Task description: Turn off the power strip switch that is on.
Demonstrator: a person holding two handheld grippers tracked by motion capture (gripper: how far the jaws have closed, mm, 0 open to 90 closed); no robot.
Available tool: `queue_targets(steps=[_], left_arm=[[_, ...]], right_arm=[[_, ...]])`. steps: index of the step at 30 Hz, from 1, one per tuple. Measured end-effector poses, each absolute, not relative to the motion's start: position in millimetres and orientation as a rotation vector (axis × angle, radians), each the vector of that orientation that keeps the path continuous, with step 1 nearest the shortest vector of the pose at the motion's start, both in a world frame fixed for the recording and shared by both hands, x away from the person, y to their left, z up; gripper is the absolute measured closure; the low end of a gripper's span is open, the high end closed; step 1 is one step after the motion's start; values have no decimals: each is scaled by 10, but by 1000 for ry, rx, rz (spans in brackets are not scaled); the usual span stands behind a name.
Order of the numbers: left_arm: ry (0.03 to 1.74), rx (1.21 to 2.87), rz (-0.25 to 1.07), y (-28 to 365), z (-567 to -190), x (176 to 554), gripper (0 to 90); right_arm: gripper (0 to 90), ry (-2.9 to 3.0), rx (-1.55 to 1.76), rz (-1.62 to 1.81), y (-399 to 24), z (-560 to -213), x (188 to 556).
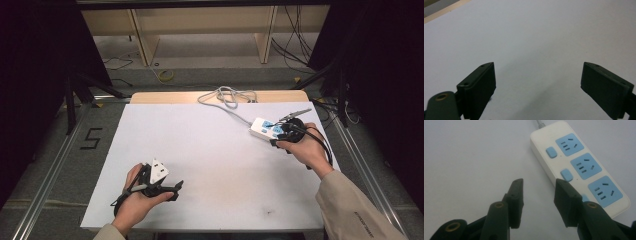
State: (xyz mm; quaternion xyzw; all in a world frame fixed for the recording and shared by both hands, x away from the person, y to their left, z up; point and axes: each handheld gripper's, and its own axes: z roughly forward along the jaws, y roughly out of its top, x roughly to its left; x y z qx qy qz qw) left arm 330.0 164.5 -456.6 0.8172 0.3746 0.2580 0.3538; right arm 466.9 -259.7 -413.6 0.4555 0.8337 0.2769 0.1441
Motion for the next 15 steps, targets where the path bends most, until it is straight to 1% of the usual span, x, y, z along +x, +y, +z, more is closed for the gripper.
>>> queue_targets(steps=[15], left_arm=[[972, 2111, 666, 1644, -4568, 3299, 124]], right_arm=[[579, 2393, 1299, 822, -2596, -4147, 4520]])
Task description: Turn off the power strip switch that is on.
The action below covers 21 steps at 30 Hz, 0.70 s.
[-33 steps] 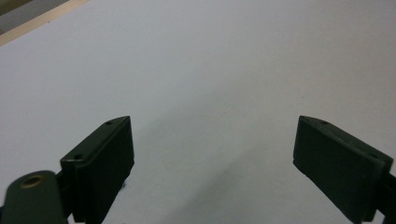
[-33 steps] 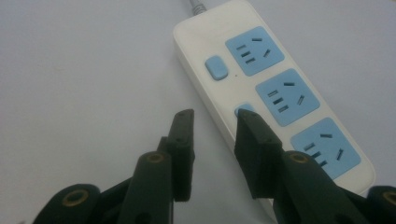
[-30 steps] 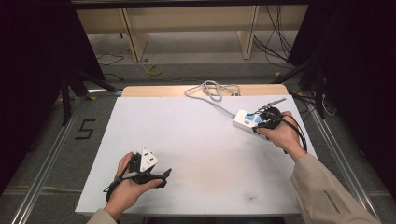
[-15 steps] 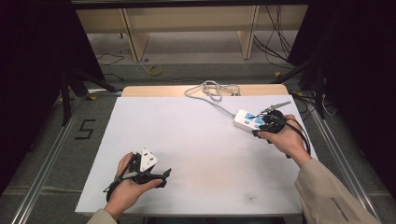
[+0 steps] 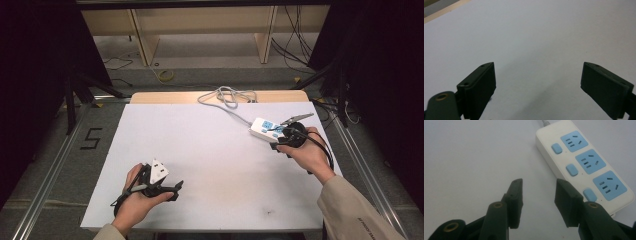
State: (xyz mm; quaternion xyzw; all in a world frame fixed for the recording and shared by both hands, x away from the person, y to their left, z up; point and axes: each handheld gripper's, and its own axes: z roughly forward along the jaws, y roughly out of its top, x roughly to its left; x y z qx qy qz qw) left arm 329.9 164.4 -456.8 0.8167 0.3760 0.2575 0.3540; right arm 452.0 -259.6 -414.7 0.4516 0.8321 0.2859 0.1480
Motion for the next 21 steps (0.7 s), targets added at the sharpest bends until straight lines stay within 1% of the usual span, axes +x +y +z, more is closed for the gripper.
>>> queue_targets(steps=[21], left_arm=[[982, 2105, 661, 1651, -4569, 3296, 125]], right_arm=[[534, 2394, 1260, 922, -2617, -4123, 4224]])
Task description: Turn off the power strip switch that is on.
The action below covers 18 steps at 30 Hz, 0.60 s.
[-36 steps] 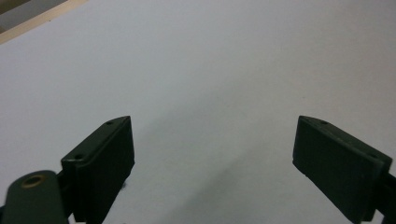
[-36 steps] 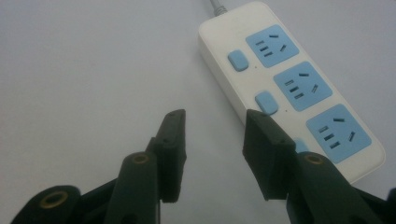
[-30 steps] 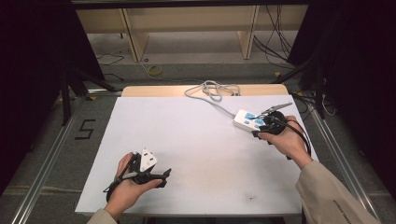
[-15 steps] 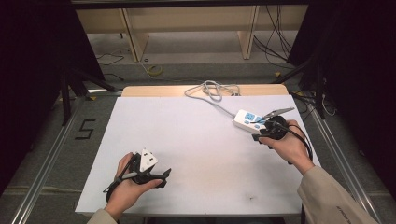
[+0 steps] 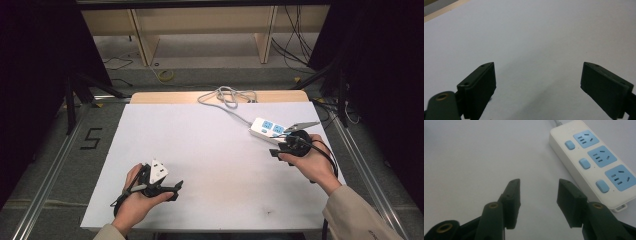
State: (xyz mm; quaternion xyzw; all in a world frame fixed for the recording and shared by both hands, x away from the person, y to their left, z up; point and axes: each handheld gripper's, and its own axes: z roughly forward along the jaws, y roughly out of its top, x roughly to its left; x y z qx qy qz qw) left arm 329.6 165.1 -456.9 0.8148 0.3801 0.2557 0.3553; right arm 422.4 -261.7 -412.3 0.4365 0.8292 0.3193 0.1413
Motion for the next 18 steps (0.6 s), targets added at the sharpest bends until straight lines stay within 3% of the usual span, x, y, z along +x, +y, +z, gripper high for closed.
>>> queue_targets(steps=[18], left_arm=[[984, 2108, 653, 1649, -4573, 3290, 125]], right_arm=[[451, 2399, 1223, 992, -2707, -4192, 3947]])
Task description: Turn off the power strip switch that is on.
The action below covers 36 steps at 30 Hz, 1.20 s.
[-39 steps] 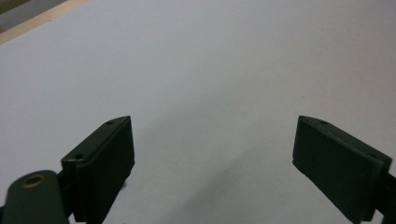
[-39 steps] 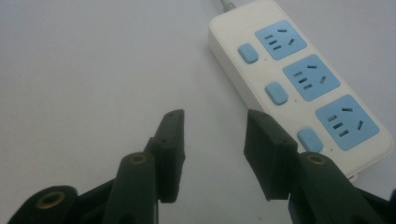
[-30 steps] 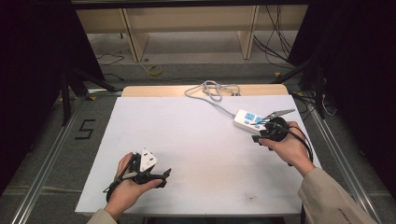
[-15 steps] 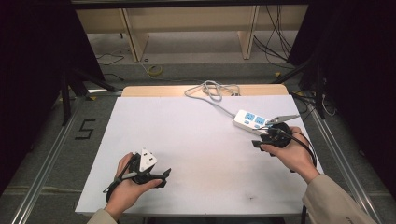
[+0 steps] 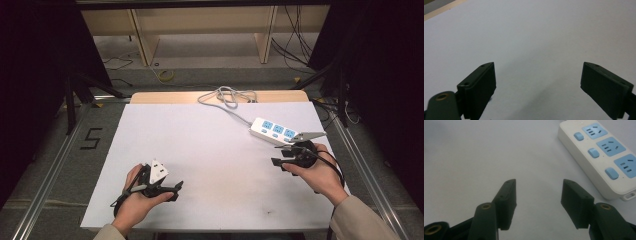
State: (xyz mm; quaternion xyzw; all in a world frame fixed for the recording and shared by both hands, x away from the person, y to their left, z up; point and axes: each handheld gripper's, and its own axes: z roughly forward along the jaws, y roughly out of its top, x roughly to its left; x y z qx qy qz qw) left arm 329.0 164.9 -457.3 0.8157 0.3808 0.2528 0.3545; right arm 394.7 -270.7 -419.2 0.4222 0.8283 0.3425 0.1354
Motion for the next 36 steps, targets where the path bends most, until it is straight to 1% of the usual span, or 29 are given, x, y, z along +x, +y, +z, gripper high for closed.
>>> queue_targets(steps=[9, 25, 36], left_arm=[[984, 2106, 652, 1650, -4573, 3283, 124], [979, 2116, 649, 1643, -4573, 3267, 125], [966, 2122, 641, 1617, -4571, 3262, 126]], right_arm=[[403, 2397, 1201, 1038, -2781, -4281, 3778], [366, 2340, 1170, 1140, -2938, -4383, 3481], [356, 2334, 1152, 1150, -2927, -4408, 3444]])
